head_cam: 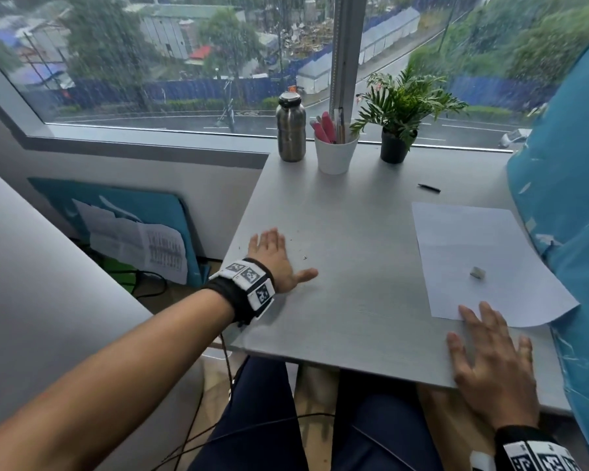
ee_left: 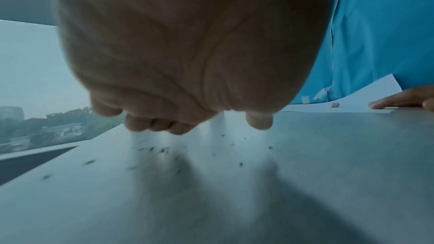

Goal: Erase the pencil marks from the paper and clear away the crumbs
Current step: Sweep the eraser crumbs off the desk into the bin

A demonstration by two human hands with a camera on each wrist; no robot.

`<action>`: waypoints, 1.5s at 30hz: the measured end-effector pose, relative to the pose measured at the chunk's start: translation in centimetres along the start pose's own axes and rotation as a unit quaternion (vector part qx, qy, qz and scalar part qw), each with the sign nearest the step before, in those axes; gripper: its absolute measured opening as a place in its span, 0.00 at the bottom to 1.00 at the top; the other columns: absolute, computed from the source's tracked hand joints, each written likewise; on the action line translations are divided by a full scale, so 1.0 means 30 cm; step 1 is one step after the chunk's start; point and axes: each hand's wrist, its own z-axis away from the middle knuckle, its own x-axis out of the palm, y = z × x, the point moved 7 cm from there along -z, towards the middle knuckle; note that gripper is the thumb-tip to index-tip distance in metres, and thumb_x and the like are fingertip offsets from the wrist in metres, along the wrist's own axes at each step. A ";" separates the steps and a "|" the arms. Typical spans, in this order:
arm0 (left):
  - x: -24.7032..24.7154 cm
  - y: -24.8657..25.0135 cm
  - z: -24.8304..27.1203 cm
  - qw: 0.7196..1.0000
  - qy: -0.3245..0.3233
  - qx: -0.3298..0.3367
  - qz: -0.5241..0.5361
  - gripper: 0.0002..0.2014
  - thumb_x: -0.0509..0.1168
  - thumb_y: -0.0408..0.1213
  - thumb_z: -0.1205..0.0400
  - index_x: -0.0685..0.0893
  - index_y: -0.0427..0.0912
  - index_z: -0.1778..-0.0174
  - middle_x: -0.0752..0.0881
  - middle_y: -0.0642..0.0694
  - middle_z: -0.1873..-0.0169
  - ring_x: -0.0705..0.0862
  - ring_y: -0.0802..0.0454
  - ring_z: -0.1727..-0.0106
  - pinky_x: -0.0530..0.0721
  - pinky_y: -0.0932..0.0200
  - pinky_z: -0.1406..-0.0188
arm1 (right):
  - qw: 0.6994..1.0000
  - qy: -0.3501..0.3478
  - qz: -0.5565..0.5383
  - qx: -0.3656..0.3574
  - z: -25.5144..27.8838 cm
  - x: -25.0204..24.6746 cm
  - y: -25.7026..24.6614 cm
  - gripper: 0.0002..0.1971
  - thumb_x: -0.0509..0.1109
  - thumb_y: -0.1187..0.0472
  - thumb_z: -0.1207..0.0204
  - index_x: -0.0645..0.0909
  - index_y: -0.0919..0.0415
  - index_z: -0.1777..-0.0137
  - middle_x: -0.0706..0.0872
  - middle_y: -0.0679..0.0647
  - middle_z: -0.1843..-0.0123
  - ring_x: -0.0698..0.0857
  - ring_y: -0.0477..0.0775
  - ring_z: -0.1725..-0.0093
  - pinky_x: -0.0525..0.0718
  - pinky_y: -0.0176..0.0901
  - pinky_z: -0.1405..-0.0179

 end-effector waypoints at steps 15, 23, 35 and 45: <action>-0.092 0.305 -0.225 0.986 -0.018 0.159 0.037 0.44 0.47 0.68 0.17 0.41 0.45 0.13 0.38 0.50 0.14 0.41 0.53 0.14 0.39 0.41 0.17 | 1.000 0.017 -0.010 -0.002 0.001 0.005 0.008 0.32 0.45 0.38 0.22 0.60 0.44 0.18 0.59 0.51 0.14 0.59 0.54 0.16 0.55 0.70 0.19; -0.018 0.020 -0.026 1.000 -0.024 0.003 -0.001 0.53 0.43 0.76 0.22 0.39 0.36 0.14 0.41 0.41 0.14 0.41 0.47 0.13 0.37 0.41 0.17 | 1.000 0.020 0.002 -0.008 0.002 0.003 0.004 0.34 0.43 0.36 0.23 0.61 0.46 0.18 0.57 0.52 0.14 0.57 0.56 0.15 0.54 0.70 0.19; 0.100 0.245 0.168 0.940 0.006 0.330 -0.085 0.43 0.42 0.71 0.18 0.36 0.51 0.14 0.35 0.53 0.15 0.34 0.51 0.15 0.32 0.41 0.18 | 0.994 0.081 -0.073 -0.008 0.012 -0.022 0.003 0.36 0.49 0.37 0.22 0.56 0.51 0.16 0.56 0.54 0.14 0.54 0.56 0.15 0.53 0.64 0.17; 0.009 -0.008 0.095 0.964 0.042 0.230 -0.129 0.46 0.32 0.76 0.23 0.32 0.50 0.15 0.34 0.50 0.15 0.27 0.52 0.17 0.28 0.39 0.19 | 0.994 0.091 -0.065 -0.005 0.013 -0.020 0.006 0.36 0.49 0.36 0.21 0.58 0.53 0.17 0.59 0.56 0.14 0.55 0.57 0.15 0.53 0.62 0.17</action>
